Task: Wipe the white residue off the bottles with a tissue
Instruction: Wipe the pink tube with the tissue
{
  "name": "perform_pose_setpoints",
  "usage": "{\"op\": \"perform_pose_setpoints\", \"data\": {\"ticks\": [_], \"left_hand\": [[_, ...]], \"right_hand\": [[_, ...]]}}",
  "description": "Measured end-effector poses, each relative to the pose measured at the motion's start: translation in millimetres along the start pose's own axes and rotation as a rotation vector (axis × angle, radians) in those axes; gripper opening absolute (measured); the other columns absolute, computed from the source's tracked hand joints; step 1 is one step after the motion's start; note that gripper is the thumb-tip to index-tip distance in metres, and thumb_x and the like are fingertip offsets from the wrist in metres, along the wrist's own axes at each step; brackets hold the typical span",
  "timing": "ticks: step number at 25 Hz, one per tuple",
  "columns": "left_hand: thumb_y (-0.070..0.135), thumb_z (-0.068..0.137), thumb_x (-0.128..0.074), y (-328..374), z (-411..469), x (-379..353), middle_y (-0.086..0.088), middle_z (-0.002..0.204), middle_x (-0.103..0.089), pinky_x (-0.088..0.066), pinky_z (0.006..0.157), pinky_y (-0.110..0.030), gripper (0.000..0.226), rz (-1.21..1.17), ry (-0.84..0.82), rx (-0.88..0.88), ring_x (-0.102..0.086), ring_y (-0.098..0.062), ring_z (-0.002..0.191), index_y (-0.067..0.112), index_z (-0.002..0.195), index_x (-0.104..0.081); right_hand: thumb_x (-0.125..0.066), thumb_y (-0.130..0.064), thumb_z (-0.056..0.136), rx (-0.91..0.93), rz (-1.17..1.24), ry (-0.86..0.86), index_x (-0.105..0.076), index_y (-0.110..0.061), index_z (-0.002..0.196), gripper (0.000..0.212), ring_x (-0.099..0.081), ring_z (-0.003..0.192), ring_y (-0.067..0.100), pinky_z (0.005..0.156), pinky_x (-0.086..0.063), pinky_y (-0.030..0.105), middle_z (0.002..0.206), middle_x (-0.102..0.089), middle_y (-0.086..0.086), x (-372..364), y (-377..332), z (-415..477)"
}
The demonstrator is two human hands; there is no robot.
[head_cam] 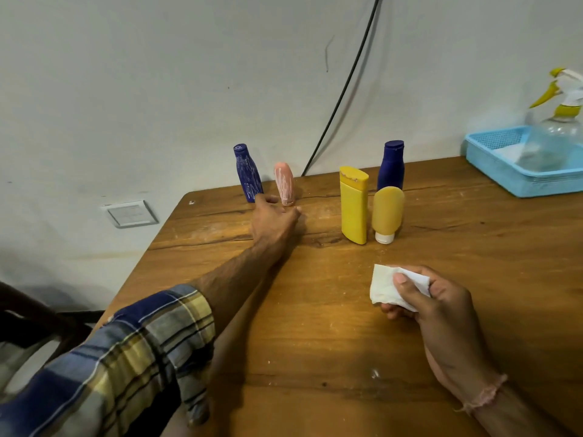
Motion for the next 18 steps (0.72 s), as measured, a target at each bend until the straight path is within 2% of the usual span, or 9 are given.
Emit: {"op": "perform_pose_setpoints", "data": {"ticks": [2,4,6,9,10,12,14,16,18], "left_hand": [[0.045,0.075,-0.086,-16.0,26.1,4.5,-0.004,0.119,-0.061,-0.051,0.098,-0.047,0.071,0.244,0.077,0.146,-0.059,-0.023,0.108,0.018,0.129,-0.049],[0.058,0.071,-0.084,-18.1,45.1,0.4,-0.009,0.126,-0.058,-0.047,0.101,-0.049,0.083,0.41,0.078,0.191,-0.055,-0.029,0.116,0.015,0.133,-0.049],[0.069,0.066,-0.08,-16.5,59.1,-7.3,-0.011,0.128,-0.057,-0.048,0.1,-0.05,0.093,0.451,0.033,0.18,-0.055,-0.031,0.117,0.015,0.134,-0.049],[0.082,0.047,-0.073,-17.9,71.8,-17.7,-0.009,0.127,-0.057,-0.052,0.095,-0.052,0.111,0.378,-0.054,0.146,-0.058,-0.033,0.113,0.026,0.138,-0.041],[0.08,0.049,-0.075,-17.7,73.2,-18.9,-0.008,0.126,-0.058,-0.054,0.092,-0.053,0.108,0.323,-0.069,0.136,-0.06,-0.033,0.111,0.029,0.137,-0.038],[0.058,0.071,-0.082,-12.0,70.7,-19.6,-0.008,0.129,-0.06,-0.057,0.09,-0.053,0.086,0.225,-0.089,0.094,-0.063,-0.034,0.111,0.03,0.138,-0.036],[0.039,0.084,-0.079,-2.8,64.1,-17.7,-0.01,0.133,-0.06,-0.059,0.087,-0.047,0.073,0.161,-0.081,0.032,-0.065,-0.033,0.113,0.025,0.141,-0.036],[0.032,0.087,-0.079,7.9,48.4,-12.1,-0.01,0.135,-0.059,-0.058,0.088,-0.044,0.074,0.065,-0.08,-0.025,-0.063,-0.03,0.115,0.02,0.145,-0.034],[0.032,0.083,-0.083,19.9,22.2,-3.9,-0.008,0.129,-0.06,-0.06,0.091,-0.045,0.087,-0.057,-0.148,-0.093,-0.063,-0.025,0.113,0.02,0.149,-0.029]], "right_hand": [[-0.059,-0.018,0.098,0.01,-0.016,-0.005,-0.07,-0.022,0.105,0.013,-0.069,0.063,0.014,0.056,-0.055,0.024,0.077,-0.075,0.005,-0.7,0.5,0.7],[-0.059,-0.018,0.098,0.015,-0.017,-0.005,-0.071,-0.02,0.106,0.014,-0.069,0.062,0.014,0.054,-0.055,0.023,0.077,-0.075,0.005,0.3,1.2,1.5],[-0.059,-0.019,0.098,0.021,-0.019,-0.013,-0.071,-0.019,0.106,0.014,-0.068,0.062,0.015,0.054,-0.054,0.024,0.077,-0.075,0.006,0.1,1.5,1.9],[-0.059,-0.019,0.098,0.034,-0.032,-0.018,-0.071,-0.019,0.105,0.013,-0.067,0.061,0.015,0.054,-0.054,0.024,0.076,-0.075,0.005,-0.9,1.7,3.2],[-0.059,-0.02,0.098,0.039,-0.04,-0.02,-0.071,-0.02,0.105,0.013,-0.067,0.061,0.015,0.054,-0.054,0.024,0.075,-0.075,0.004,-1.4,1.8,3.4],[-0.059,-0.02,0.098,0.05,-0.051,-0.024,-0.071,-0.021,0.105,0.013,-0.068,0.062,0.014,0.054,-0.054,0.024,0.075,-0.075,0.003,-1.9,1.6,3.2],[-0.059,-0.019,0.099,0.059,-0.049,-0.027,-0.071,-0.022,0.104,0.013,-0.068,0.063,0.015,0.054,-0.055,0.024,0.075,-0.074,0.002,-1.7,0.8,3.7],[-0.058,-0.017,0.099,0.063,-0.033,-0.024,-0.07,-0.023,0.101,0.014,-0.067,0.061,0.013,0.054,-0.055,0.024,0.073,-0.074,0.003,-1.3,-1.3,3.5],[-0.058,-0.017,0.1,0.063,-0.016,-0.019,-0.071,-0.022,0.099,0.013,-0.066,0.058,0.012,0.055,-0.054,0.024,0.071,-0.074,0.005,-1.4,-3.2,2.6]]}}
Point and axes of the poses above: each hand's wrist, its own z-axis towards the middle knuckle, its own x-axis out of the back of the hand, y = z × x, the point moved 9 cm from there along z, towards the middle knuckle
